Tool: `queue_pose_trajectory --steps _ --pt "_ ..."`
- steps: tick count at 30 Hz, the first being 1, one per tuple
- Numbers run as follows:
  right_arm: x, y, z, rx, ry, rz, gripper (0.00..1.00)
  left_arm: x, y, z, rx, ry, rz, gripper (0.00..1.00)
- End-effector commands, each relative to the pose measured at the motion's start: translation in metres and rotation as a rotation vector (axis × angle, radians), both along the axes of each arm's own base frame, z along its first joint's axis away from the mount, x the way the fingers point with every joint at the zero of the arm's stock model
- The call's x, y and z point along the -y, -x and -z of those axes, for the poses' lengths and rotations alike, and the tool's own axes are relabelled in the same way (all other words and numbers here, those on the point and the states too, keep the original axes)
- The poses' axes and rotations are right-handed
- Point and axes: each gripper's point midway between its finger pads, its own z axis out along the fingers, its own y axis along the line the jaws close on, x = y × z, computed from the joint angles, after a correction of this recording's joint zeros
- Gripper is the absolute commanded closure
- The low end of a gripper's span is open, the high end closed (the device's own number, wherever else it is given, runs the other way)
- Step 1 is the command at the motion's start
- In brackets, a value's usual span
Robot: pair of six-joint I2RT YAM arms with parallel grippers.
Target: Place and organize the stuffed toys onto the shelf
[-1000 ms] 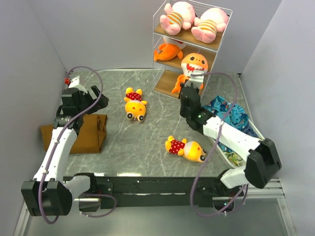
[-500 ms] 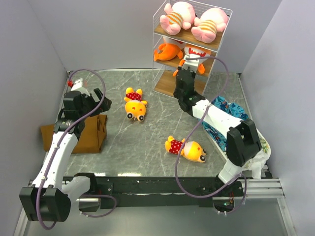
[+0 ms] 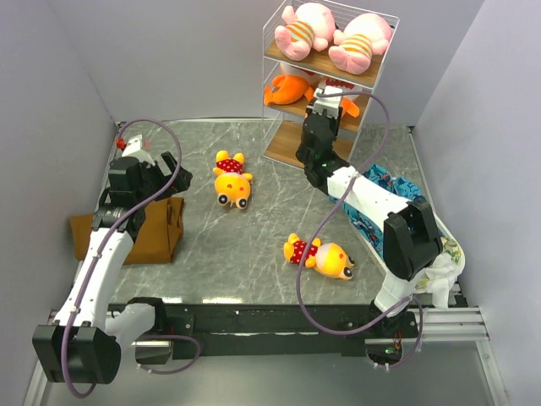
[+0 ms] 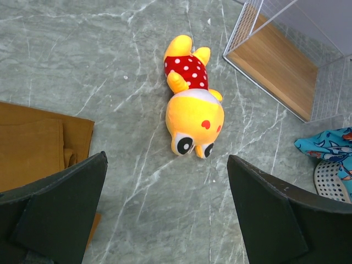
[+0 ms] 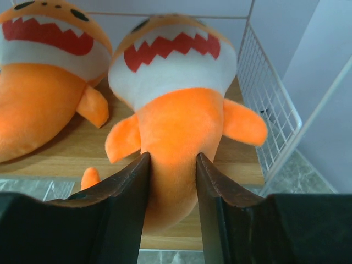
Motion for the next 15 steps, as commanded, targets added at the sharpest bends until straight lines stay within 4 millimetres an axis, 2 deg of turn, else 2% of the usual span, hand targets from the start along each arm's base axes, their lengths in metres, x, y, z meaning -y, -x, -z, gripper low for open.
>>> queue_pose_trajectory --steps 1,6,7,9,10,11,12,15 --pt "0.013 -0.003 -0.032 0.085 -0.036 0.06 0.57 0.003 0.001 -0.011 0.049 -0.013 0.02 0.04" --pt "0.024 -0.003 -0.035 0.098 -0.032 0.082 0.71 0.005 0.0 -0.009 0.039 -0.015 0.028 0.04" --pt "0.025 -0.003 -0.035 0.1 -0.032 0.085 0.78 0.005 0.0 -0.009 0.04 -0.013 0.025 0.04" --pt "0.029 -0.005 -0.037 0.104 -0.025 0.091 0.85 0.003 0.001 -0.009 0.043 -0.017 0.018 0.04" --pt "0.031 -0.005 -0.037 0.104 -0.02 0.097 0.93 0.004 0.001 -0.009 0.045 -0.018 0.019 0.04" --pt "0.032 -0.006 -0.038 0.111 -0.018 0.102 0.97 0.004 0.001 -0.009 0.045 -0.018 0.017 0.04" --pt "0.034 -0.007 -0.038 0.111 -0.016 0.109 1.0 0.004 0.001 -0.011 0.051 -0.02 0.018 0.04" --pt "0.038 -0.014 -0.035 0.11 -0.014 0.12 1.0 0.006 0.001 -0.009 0.045 -0.018 0.023 0.04"
